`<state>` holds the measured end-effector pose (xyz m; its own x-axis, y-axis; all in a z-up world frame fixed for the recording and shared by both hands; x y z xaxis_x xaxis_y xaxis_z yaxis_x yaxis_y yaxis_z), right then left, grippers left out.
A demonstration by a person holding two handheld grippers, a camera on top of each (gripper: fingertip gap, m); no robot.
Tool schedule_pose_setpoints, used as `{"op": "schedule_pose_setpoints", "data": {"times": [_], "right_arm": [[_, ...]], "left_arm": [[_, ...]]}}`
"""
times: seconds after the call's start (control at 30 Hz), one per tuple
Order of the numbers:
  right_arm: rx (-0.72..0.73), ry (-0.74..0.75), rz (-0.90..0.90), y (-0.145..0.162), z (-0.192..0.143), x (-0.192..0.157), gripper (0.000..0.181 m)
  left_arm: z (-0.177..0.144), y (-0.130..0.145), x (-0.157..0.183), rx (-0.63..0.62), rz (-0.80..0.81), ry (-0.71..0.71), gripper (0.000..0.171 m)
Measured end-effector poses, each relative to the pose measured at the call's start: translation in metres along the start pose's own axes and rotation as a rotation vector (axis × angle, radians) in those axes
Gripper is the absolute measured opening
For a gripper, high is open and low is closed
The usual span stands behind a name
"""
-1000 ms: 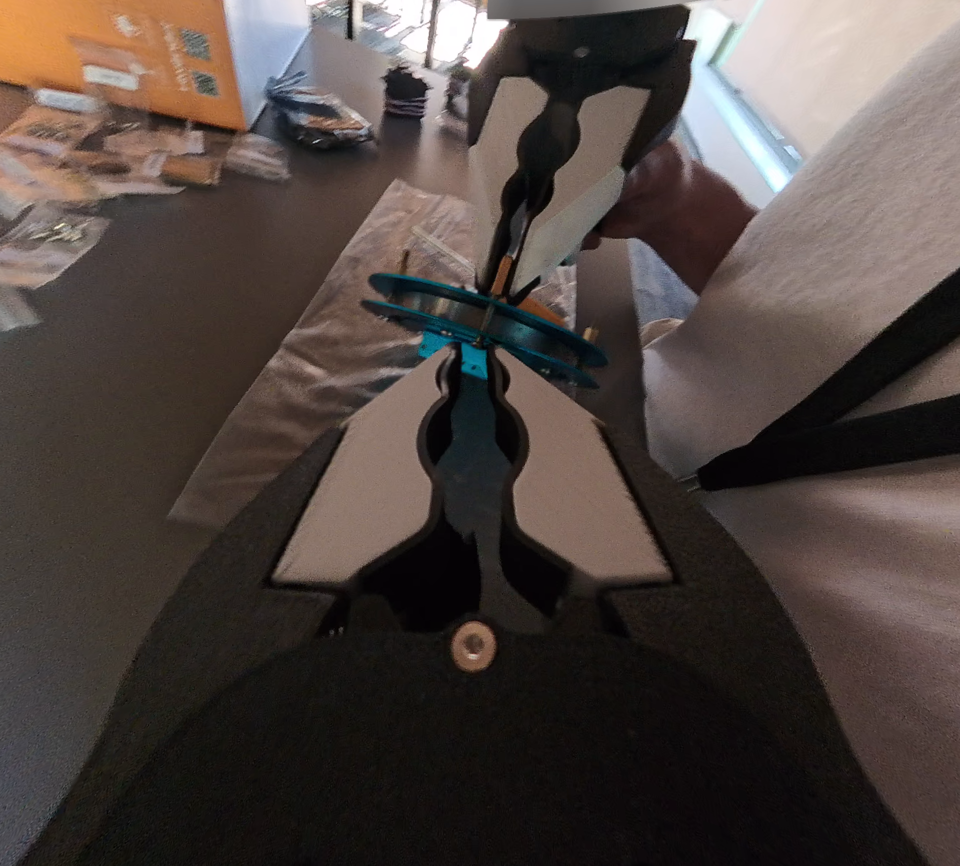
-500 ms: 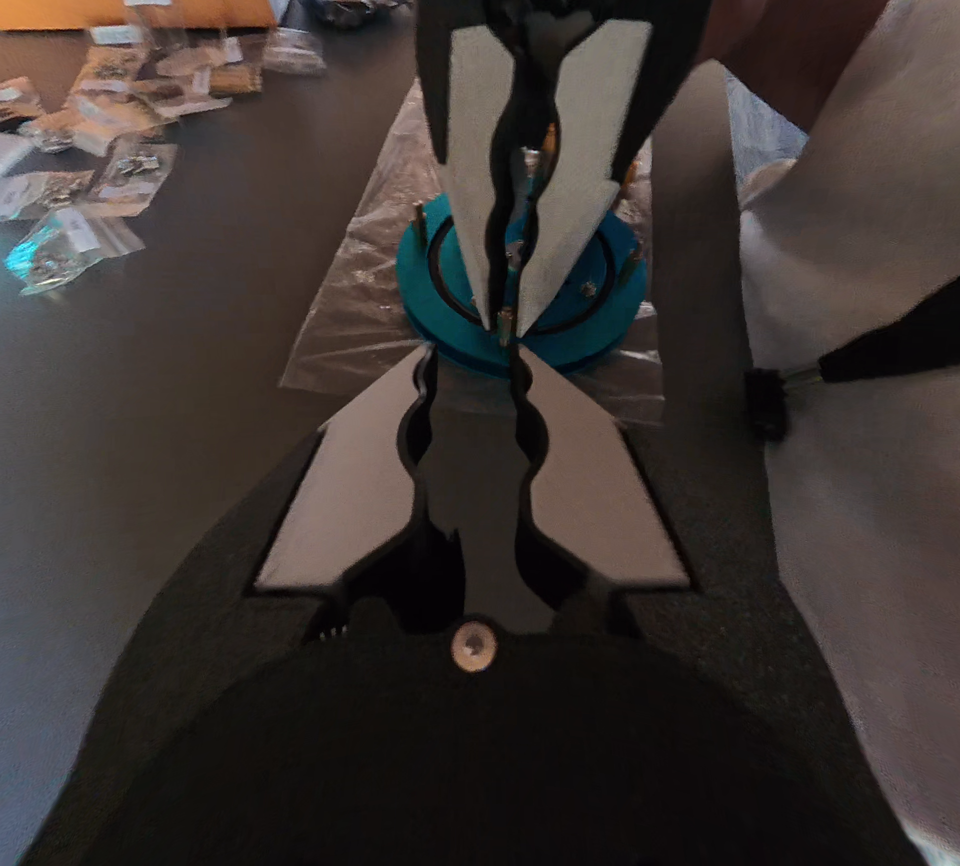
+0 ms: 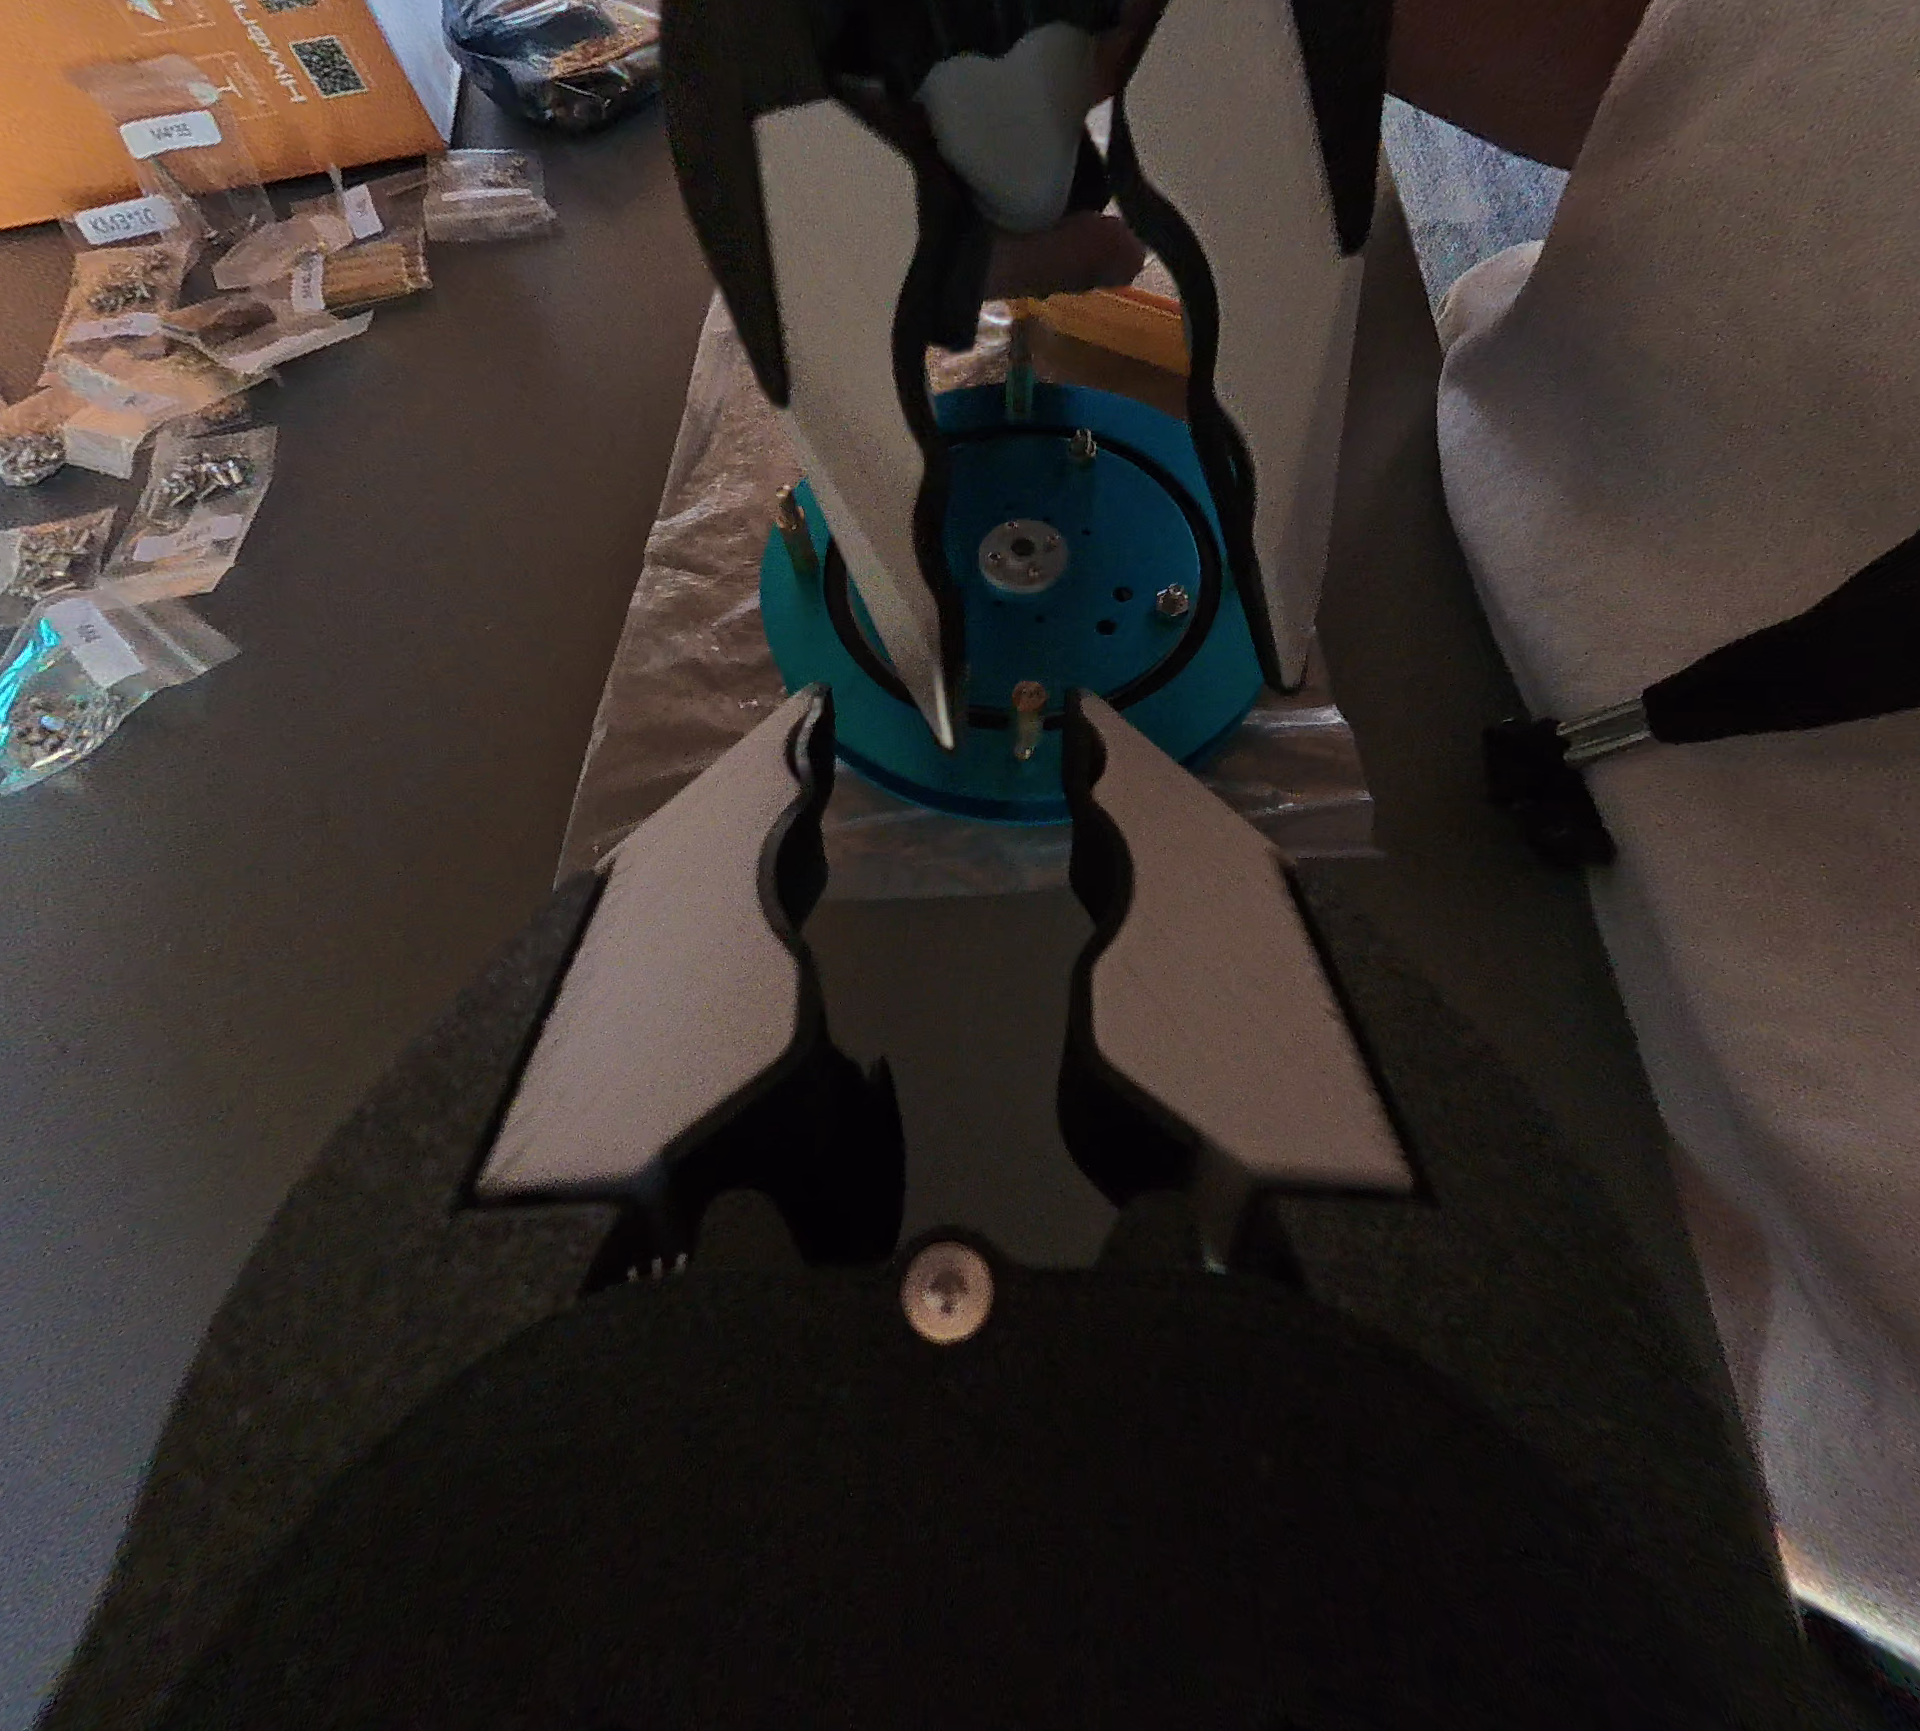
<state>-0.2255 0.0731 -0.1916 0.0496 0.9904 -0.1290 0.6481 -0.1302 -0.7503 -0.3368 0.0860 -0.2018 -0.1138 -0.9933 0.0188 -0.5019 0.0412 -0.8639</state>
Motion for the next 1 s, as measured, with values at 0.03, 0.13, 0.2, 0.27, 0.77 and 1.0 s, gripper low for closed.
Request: {"op": "schedule_pose_setpoints", "data": {"times": [0.03,0.13,0.2,0.27,0.77,1.0], "right_arm": [[-0.009,-0.022,0.001,-0.001,0.002,0.0,0.051],[-0.06,-0.052,0.007,0.0,0.007,0.001,0.045],[-0.066,-0.063,0.037,0.002,0.005,0.002,0.046],[-0.078,-0.069,0.069,0.005,-0.001,0.003,0.046],[-0.055,-0.011,0.056,0.007,-0.01,0.005,0.043],[-0.072,-0.054,0.031,-0.001,0.004,0.0,0.049]], "left_arm": [[0.002,0.0,0.0,-0.009,0.009,-0.003,0.044],[0.005,0.001,-0.002,-0.041,0.039,-0.034,0.044],[0.002,0.003,-0.003,-0.048,0.043,-0.043,0.047],[-0.002,0.005,-0.005,-0.043,0.024,-0.045,0.049],[-0.006,0.007,-0.004,-0.059,0.029,-0.044,0.048],[0.004,0.003,-0.005,-0.065,0.047,-0.034,0.05]]}}
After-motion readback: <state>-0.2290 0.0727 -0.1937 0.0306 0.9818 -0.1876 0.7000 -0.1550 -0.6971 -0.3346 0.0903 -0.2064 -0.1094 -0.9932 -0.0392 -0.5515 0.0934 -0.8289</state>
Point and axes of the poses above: each gripper's, where its closed fingertips meet, z out along the fingers, y out of its underside, x = y × z across the jaws, the point moved 8 cm from there along -z, back along the fingers, and after that the axes turned 7 degrees about y, right-handed, at the moved point
